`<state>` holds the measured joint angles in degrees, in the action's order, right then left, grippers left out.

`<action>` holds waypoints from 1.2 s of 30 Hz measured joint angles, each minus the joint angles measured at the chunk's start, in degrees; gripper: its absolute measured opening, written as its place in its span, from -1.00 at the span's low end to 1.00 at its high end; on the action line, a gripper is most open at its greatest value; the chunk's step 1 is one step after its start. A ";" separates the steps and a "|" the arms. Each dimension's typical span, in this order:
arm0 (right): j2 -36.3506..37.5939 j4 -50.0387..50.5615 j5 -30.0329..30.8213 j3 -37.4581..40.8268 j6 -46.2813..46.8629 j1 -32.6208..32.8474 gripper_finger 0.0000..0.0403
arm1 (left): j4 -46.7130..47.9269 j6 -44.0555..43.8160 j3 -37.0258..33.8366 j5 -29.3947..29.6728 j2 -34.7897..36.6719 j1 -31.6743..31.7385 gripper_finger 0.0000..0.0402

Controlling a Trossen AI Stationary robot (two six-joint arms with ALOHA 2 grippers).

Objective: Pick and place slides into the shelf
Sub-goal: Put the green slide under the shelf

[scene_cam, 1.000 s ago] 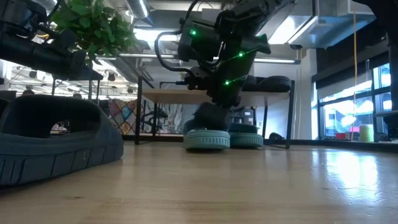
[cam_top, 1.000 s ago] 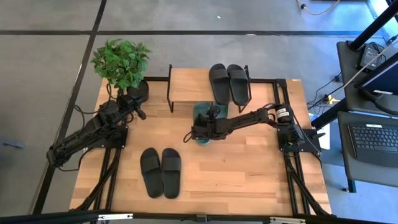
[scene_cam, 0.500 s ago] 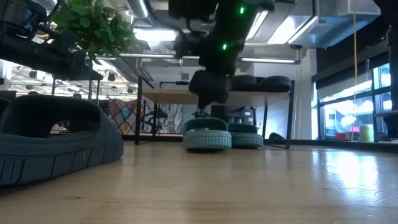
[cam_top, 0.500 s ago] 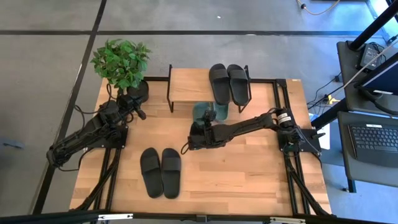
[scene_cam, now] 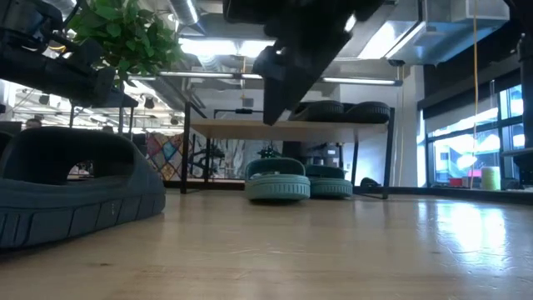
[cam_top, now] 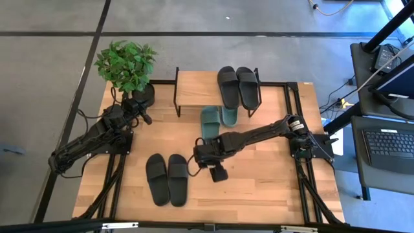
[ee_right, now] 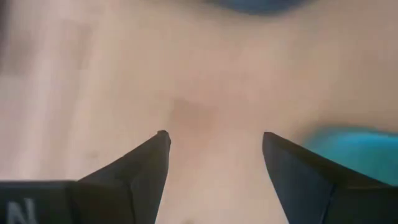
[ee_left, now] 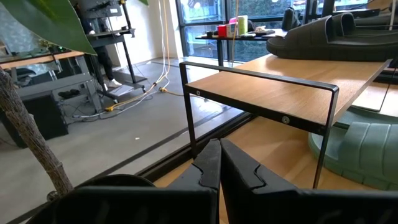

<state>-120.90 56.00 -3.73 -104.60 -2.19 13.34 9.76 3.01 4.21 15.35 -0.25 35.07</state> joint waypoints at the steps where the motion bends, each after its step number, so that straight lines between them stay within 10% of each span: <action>1: 0.00 -0.61 -2.08 0.48 -0.05 0.00 0.27 | 0.00 0.00 0.01 0.02 0.01 0.00 -1.00; 36: -0.02 -16.62 11.85 15.89 -1.23 -14.33 0.27 | 0.00 0.12 0.00 0.02 0.00 0.00 -1.00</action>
<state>-120.92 39.39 8.12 -88.71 -3.42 -0.98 9.76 3.13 4.21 15.38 -0.25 35.07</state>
